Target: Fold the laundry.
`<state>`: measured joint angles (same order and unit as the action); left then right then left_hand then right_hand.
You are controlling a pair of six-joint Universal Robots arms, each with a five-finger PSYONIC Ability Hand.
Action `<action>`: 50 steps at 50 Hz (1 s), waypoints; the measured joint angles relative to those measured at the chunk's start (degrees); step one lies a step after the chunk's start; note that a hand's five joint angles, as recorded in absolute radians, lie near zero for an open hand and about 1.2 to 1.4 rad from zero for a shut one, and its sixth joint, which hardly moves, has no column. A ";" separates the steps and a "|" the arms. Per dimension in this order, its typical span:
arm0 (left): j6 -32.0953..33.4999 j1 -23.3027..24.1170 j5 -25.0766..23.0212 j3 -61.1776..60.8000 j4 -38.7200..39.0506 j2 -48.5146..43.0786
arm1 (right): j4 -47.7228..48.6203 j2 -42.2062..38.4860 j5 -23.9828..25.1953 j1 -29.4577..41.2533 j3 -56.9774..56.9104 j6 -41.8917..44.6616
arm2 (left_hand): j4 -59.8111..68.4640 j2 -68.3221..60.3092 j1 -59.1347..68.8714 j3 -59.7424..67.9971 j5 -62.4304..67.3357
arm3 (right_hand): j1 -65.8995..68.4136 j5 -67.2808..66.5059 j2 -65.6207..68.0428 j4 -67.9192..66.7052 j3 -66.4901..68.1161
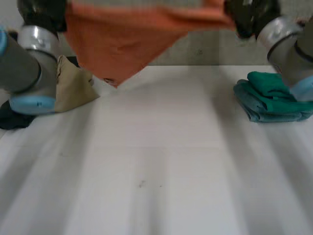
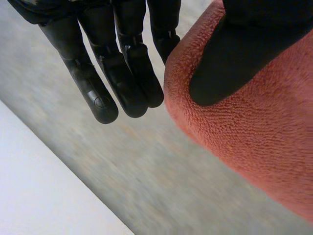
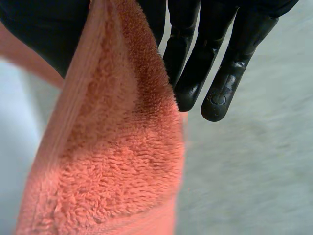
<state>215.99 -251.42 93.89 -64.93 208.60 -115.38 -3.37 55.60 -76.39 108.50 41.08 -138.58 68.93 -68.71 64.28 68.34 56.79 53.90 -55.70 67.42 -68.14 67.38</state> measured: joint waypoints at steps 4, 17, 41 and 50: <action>-0.26 -0.21 -0.02 -7.42 -0.53 0.67 | -3.65 0.43 2.52 -0.10 5.98 0.12 | 0.00 0.00 0.00 0.00 0.00 | 0.00 0.00 0.00 0.00 0.01; -0.77 -0.36 -0.16 -23.84 -0.95 -0.97 | -5.34 -3.93 4.71 -0.68 22.58 -0.72 | 0.00 0.00 0.00 0.00 0.00 | 0.00 0.00 -0.01 -0.20 0.01; -3.55 -1.11 -0.58 -35.97 -0.66 7.73 | 4.29 6.03 4.41 -9.31 47.03 -20.34 | 0.00 0.00 0.00 0.00 0.00 | -24.96 32.80 -33.44 35.05 -34.54; -5.49 -1.11 -0.52 -36.24 -0.91 7.86 | 5.40 7.57 4.21 -12.24 51.07 -19.89 | 0.00 0.00 0.00 0.00 0.00 | -24.96 32.79 -33.44 35.04 -34.54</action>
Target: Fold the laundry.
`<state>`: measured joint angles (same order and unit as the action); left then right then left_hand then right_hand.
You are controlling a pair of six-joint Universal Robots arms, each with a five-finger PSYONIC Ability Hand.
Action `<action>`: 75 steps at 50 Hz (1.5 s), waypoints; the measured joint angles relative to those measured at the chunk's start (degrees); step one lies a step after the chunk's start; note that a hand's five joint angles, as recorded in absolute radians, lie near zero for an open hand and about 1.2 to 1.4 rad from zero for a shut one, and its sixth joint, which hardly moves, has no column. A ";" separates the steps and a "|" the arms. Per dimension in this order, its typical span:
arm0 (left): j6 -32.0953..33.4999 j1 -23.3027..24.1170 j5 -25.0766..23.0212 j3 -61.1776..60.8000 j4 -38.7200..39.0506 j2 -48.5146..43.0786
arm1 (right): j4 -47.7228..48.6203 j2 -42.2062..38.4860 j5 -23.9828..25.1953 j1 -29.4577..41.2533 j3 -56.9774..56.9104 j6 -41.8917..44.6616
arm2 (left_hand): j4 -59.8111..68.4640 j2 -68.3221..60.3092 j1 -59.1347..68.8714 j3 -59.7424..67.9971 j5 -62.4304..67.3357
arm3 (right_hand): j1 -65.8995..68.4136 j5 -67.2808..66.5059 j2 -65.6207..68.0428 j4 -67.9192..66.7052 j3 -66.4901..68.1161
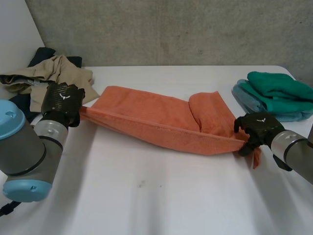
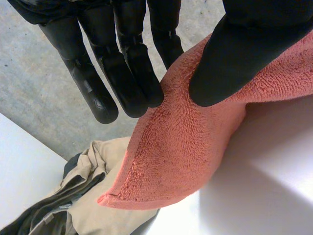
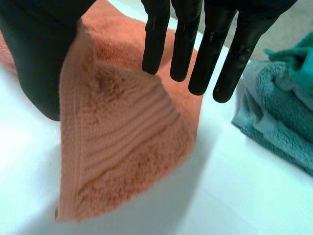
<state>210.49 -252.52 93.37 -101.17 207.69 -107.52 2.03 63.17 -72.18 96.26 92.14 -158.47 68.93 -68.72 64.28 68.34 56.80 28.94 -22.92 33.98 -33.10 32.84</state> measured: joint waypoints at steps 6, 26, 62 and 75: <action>0.00 0.02 0.12 -0.68 -0.79 0.56 | -1.65 0.84 0.58 -1.54 1.29 0.65 | 0.00 0.00 0.00 0.00 0.00 | 11.99 -13.41 14.11 -14.08 14.99; 4.31 -1.50 0.51 -9.64 -22.20 14.03 | -20.36 16.21 4.73 -5.71 6.49 29.43 | 0.00 0.00 0.00 0.00 0.00 | 27.32 -33.64 33.62 -35.15 34.54; 18.06 -2.50 0.52 -5.23 -14.51 4.31 | -24.45 8.82 -1.61 -3.55 -2.29 37.41 | 0.00 0.00 0.00 0.00 0.00 | 27.32 -33.91 33.62 -35.17 34.54; 21.38 -1.83 0.20 17.62 -4.81 -3.11 | -12.85 1.72 -5.08 3.26 -28.90 28.42 | 0.01 -0.04 0.00 0.05 0.00 | 27.32 -33.91 33.62 -35.25 35.06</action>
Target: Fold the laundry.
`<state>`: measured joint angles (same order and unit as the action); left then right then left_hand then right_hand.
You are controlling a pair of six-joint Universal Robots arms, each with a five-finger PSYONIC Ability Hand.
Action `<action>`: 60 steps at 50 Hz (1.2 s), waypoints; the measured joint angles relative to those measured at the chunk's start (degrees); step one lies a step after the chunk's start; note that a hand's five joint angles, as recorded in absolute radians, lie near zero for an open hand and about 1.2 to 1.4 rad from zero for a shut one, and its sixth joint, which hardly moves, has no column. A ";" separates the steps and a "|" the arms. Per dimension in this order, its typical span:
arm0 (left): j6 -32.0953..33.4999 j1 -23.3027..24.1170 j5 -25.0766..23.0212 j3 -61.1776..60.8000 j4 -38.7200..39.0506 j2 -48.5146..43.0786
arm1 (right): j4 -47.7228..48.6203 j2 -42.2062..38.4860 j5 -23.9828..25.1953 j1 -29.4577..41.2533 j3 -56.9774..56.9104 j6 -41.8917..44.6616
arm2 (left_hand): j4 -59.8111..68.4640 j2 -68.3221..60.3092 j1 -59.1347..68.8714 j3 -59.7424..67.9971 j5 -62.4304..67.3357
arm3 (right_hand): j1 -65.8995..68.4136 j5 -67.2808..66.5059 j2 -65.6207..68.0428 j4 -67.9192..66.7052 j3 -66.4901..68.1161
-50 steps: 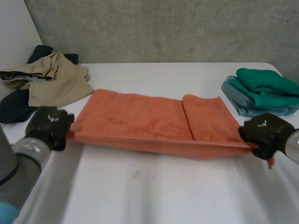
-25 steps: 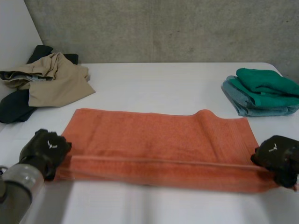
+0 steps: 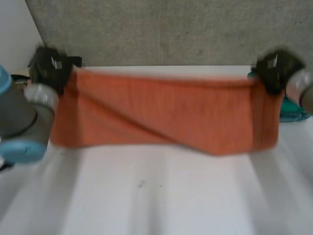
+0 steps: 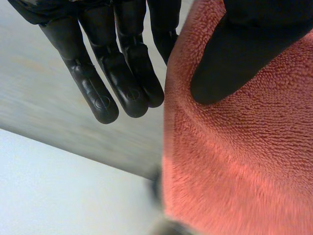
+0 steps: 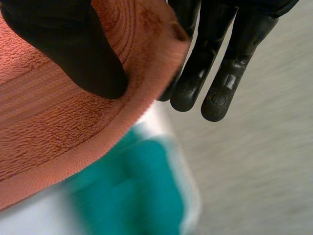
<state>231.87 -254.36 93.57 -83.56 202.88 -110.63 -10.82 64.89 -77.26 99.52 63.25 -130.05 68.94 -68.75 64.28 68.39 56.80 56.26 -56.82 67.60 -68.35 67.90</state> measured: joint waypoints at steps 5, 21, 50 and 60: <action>1.05 1.00 1.08 16.26 6.41 -3.42 | 8.76 -4.90 -3.13 3.32 -19.19 -5.60 | 0.00 -0.01 0.00 0.00 0.00 | 0.05 0.00 0.00 0.00 0.00; -10.77 1.58 4.25 15.31 10.04 1.11 | 21.02 -2.64 -3.24 3.78 -16.90 -16.41 | 0.00 -0.01 0.00 0.00 0.00 | 0.38 0.00 0.00 0.00 -0.01; -10.46 1.56 1.34 -31.33 -3.03 7.29 | -7.51 2.60 3.95 -3.69 27.85 1.03 | 0.00 -0.01 -0.01 0.00 0.00 | 0.38 -0.01 0.00 0.00 0.00; -7.67 1.33 1.33 -39.42 -28.23 22.09 | -24.39 18.05 4.25 -14.52 40.21 20.01 | 0.00 -0.01 -0.01 0.00 0.00 | 0.38 -0.01 0.00 0.00 0.00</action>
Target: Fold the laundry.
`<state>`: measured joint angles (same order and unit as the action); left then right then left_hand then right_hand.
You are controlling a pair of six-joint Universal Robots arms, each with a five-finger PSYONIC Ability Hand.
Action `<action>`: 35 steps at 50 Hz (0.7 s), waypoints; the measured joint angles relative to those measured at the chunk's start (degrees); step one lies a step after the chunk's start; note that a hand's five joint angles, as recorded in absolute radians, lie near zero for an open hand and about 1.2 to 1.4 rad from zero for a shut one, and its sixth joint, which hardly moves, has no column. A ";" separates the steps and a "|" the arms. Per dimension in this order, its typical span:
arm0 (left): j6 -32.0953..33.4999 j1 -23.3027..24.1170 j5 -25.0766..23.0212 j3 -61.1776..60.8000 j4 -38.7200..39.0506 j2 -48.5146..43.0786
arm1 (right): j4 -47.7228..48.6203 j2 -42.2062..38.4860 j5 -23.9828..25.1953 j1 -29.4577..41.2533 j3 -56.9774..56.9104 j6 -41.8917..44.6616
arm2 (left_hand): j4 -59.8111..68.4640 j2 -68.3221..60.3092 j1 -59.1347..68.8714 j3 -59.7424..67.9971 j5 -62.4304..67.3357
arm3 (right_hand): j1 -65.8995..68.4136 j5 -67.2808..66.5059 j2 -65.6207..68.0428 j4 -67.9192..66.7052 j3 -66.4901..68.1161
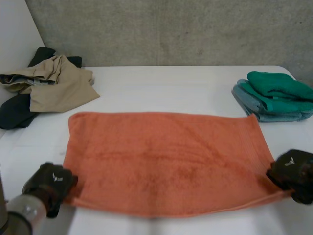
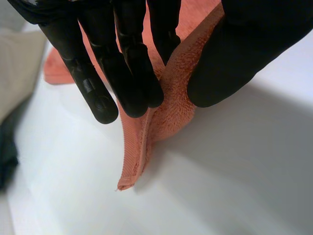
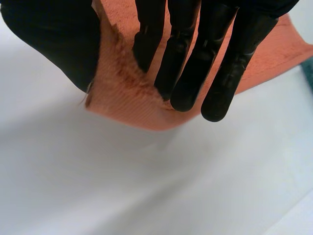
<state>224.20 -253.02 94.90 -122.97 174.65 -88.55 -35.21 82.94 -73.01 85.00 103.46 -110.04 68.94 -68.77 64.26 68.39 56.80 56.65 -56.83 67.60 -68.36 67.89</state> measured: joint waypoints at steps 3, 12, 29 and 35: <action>0.89 0.02 0.07 -0.85 -2.90 1.71 | -1.98 2.58 0.08 -2.13 2.72 4.34 | 0.00 0.00 0.00 0.00 0.00 | 0.00 0.00 0.00 0.00 0.00; 4.68 -0.22 0.26 4.27 5.31 -2.79 | 4.38 -0.34 1.74 -2.91 0.91 3.01 | 0.00 0.00 0.00 0.00 0.00 | 0.00 0.00 0.00 0.00 0.00; 9.65 0.79 0.55 32.02 31.77 -35.04 | 27.11 -22.03 -7.78 11.29 -20.86 -12.61 | 0.00 0.00 0.00 0.00 0.00 | 0.00 0.00 0.00 0.00 0.00; 11.84 1.41 0.46 40.12 33.74 -42.69 | 32.04 -27.61 -10.60 13.31 -25.48 -12.34 | 0.00 0.00 0.00 0.00 0.00 | 0.00 0.00 0.00 0.00 0.00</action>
<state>236.04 -251.62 95.36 -82.85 208.38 -131.24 -3.17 55.33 -83.61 98.31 77.98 -122.38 68.95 -68.77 64.26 68.40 56.80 56.64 -56.84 67.60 -68.36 67.90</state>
